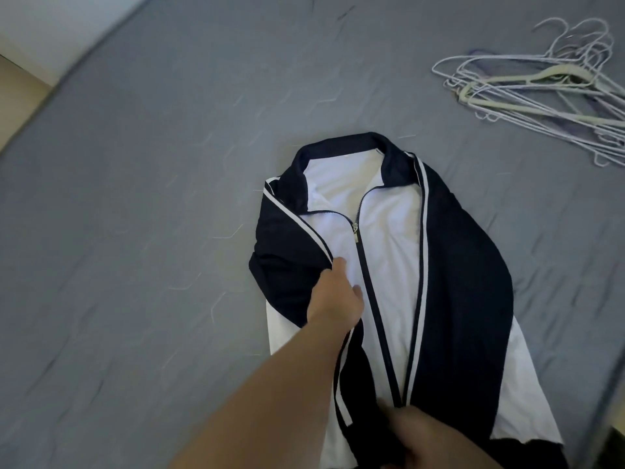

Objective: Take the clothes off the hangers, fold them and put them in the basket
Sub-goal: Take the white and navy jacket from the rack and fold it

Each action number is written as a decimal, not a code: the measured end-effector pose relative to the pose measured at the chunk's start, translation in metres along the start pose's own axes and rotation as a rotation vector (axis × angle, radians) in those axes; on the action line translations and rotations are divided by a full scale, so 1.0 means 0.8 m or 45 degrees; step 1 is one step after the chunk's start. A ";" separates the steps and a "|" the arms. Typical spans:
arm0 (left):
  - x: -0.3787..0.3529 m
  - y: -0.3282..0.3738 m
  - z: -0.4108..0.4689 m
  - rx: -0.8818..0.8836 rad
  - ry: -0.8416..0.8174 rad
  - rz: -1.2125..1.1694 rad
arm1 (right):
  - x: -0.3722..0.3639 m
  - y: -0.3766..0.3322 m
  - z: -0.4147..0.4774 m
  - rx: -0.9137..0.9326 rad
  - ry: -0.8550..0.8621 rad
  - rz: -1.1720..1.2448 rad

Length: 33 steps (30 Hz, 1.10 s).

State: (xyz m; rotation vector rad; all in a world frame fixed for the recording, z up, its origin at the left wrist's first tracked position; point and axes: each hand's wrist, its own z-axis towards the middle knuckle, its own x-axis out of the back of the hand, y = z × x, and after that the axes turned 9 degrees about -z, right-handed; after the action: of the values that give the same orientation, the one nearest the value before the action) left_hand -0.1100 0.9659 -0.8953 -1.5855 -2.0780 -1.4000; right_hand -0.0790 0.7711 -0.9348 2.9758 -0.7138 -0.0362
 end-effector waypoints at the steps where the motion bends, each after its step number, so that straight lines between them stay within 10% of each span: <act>1: 0.000 0.004 0.001 -0.001 0.022 -0.050 | -0.009 -0.005 -0.007 -0.031 0.024 -0.042; 9: 0.096 -0.042 0.056 0.153 0.724 -0.046 | -0.027 -0.031 -0.069 0.286 0.563 -0.918; 12: 0.131 -0.093 0.084 0.507 0.618 -0.217 | -0.035 -0.060 -0.086 0.610 0.761 -0.894; 16: 0.135 -0.126 0.088 0.454 0.404 -0.708 | -0.067 -0.076 -0.081 0.844 0.812 -1.290; 24: 0.133 -0.153 0.075 0.059 -0.153 -0.537 | -0.044 -0.074 -0.066 0.510 1.111 -1.071; 33: 0.113 -0.129 0.066 0.044 0.330 -0.366 | -0.025 -0.084 -0.059 0.271 0.936 -0.962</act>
State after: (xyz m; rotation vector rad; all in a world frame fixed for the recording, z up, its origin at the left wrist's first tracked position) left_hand -0.2132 1.0660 -0.9256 -1.0553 -2.2167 -1.5519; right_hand -0.0646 0.8432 -0.8933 2.8854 0.5054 1.0563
